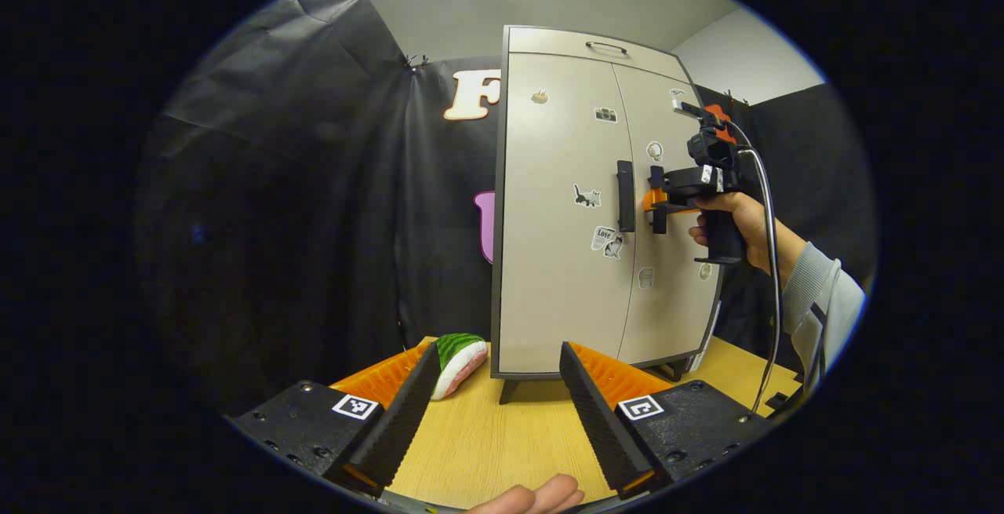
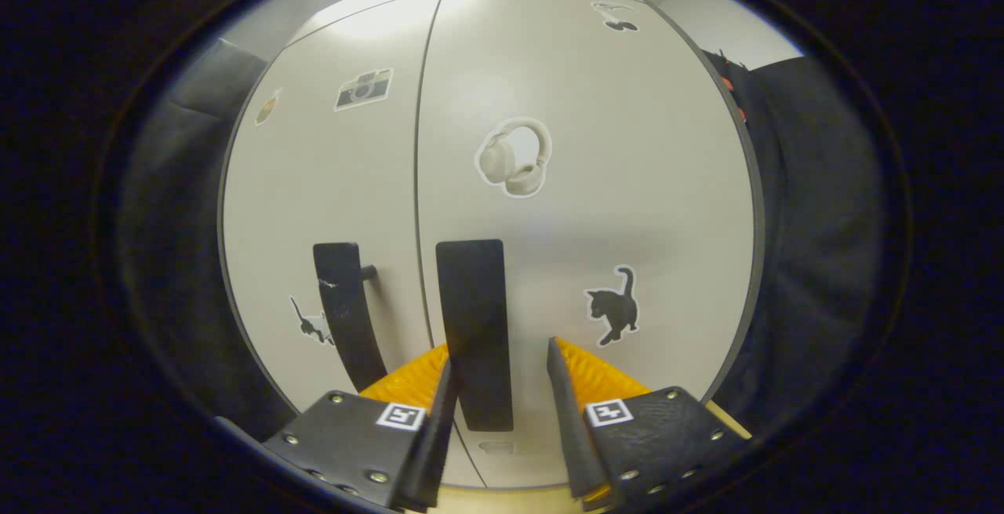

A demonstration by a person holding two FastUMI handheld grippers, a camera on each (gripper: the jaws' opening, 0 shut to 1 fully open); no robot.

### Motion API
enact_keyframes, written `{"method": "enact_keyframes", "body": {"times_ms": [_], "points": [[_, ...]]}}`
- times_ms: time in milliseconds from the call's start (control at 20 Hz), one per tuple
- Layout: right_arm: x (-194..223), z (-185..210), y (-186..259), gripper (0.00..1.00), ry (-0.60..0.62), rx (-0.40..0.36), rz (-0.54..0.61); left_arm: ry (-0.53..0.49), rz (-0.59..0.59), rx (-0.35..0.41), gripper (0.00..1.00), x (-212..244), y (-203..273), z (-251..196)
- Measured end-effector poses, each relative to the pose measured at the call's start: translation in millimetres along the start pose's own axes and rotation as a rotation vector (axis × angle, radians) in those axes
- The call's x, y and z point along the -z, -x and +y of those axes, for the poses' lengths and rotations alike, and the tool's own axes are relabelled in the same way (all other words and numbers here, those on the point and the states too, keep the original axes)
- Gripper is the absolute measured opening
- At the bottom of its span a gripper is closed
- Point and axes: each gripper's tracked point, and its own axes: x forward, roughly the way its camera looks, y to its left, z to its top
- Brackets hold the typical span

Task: Open the right door of the double-door shoe cabinet with the right hand, and open the left door with the left hand.

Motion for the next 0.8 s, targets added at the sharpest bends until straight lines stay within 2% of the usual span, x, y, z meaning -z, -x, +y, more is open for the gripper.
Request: {"method": "enact_keyframes", "body": {"times_ms": [50, 100, 150, 200, 350, 450, 600, 800], "points": [[-7, 0, 13, 0.38, -0.014, -0.009, -0.021, 0.006, 0.012, 0.005, 0.95, 1, 0, -4], [-6, -1, 2, 0.18, 0.007, -0.002, -0.014, 0.012, 0.021, 0.009, 0.96, 2, 0, -8], [-6, -1, -3, 0.18, 0.01, 0.0, -0.009, 0.016, 0.023, 0.009, 0.95, 2, 1, -12], [-5, 0, 2, 0.12, -0.004, 0.0, -0.01, 0.018, 0.032, 0.003, 0.95, 2, 2, -14], [-7, -2, 11, 0.11, 0.021, 0.009, -0.033, 0.023, 0.049, -0.018, 0.95, 3, 1, -16], [-7, 0, 21, 0.12, -0.006, -0.029, -0.029, 0.03, 0.046, -0.031, 0.96, 1, 2, -19], [-11, -2, 31, 0.11, 0.004, -0.086, -0.029, 0.03, 0.032, -0.016, 0.96, -4, 4, -30], [-14, -9, 49, 0.11, 0.003, -0.109, -0.016, 0.036, 0.017, 0.013, 0.96, -9, 7, -44]]}}
